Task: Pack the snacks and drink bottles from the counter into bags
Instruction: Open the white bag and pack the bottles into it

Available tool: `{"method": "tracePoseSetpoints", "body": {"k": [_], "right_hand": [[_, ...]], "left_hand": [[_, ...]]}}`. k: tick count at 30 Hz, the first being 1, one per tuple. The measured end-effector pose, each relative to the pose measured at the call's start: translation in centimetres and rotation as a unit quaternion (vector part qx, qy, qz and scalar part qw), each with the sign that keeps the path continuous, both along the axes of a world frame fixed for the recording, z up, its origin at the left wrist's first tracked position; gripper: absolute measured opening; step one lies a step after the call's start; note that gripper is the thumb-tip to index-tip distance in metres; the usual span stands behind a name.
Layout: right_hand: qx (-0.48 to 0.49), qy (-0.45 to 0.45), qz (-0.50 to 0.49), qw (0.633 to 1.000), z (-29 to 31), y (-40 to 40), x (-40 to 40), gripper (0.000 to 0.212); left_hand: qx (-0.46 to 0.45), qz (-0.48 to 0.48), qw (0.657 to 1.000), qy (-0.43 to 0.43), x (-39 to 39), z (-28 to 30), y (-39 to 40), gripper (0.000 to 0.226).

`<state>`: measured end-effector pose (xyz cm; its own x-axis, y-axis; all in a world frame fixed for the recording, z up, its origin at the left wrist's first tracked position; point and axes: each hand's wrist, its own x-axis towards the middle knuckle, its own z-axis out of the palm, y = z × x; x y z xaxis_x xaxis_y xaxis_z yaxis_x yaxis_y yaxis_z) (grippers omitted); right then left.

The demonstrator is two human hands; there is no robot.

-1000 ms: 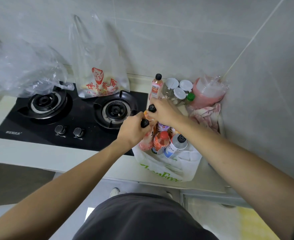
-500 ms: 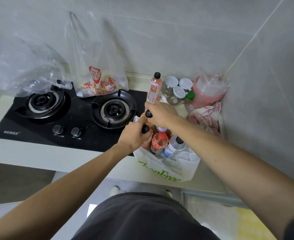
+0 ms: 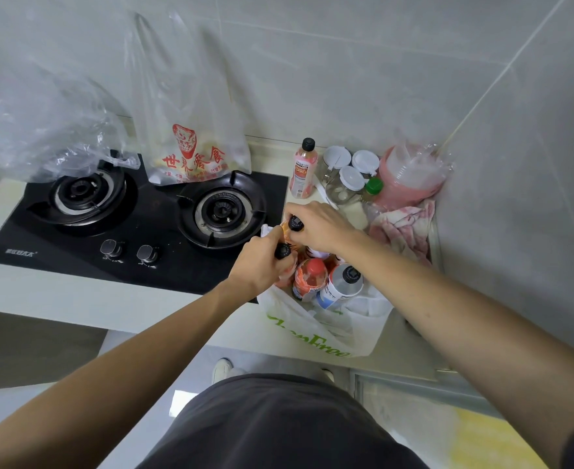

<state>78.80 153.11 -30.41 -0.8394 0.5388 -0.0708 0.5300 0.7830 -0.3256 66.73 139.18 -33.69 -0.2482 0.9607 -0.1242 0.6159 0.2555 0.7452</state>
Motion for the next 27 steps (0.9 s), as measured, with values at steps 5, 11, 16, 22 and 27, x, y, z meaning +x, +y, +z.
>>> {"method": "tracePoseSetpoints", "body": {"k": [5,11,16,22,27], "right_hand": [[-0.030,0.014,-0.017,0.999,-0.4,0.5,0.7,0.023],[-0.030,0.015,-0.008,0.999,-0.8,0.6,1.0,0.022],[-0.045,0.018,-0.023,0.999,-0.8,0.9,1.2,0.020],[-0.046,0.003,-0.021,0.999,-0.8,1.0,0.9,0.020],[-0.043,-0.018,0.019,0.999,-0.6,0.5,0.5,0.016]], "left_hand": [[-0.001,0.008,1.000,0.002,0.5,-0.2,0.5,0.027],[-0.012,-0.006,1.000,0.008,0.7,-0.6,0.8,0.029],[-0.014,0.001,1.000,0.022,0.9,-0.8,1.4,0.024],[-0.008,-0.006,1.000,0.015,1.0,-0.6,1.7,0.027],[-0.023,-0.034,0.999,0.034,0.0,-0.4,1.2,0.034]]}}
